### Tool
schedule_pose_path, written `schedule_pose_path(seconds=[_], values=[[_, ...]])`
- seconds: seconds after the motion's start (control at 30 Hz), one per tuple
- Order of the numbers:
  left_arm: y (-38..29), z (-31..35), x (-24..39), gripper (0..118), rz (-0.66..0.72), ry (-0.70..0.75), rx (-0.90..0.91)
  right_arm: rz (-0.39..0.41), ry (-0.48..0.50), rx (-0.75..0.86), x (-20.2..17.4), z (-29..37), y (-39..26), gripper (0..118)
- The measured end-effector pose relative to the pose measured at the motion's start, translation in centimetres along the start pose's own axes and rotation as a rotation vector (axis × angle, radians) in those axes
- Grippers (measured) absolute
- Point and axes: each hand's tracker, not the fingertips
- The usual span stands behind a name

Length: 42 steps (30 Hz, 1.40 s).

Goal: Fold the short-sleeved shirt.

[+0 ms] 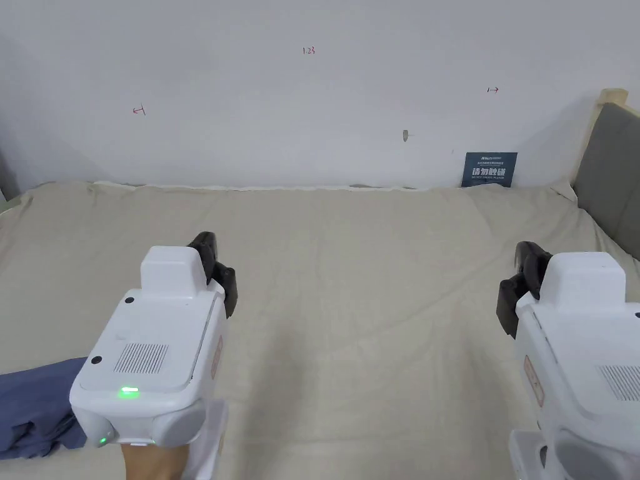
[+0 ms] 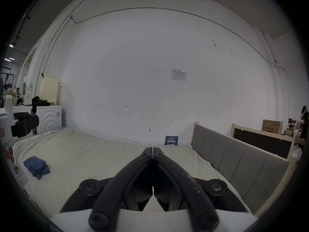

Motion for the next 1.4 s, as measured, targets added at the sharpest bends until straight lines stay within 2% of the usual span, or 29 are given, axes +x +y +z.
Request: schedule_pose_path(seconds=[1.4], values=[[-0.8,1.5,0.4,0,-0.028,-0.029,-0.014,0.003,0.007,-0.007,-0.9,0.6,0.2,2]])
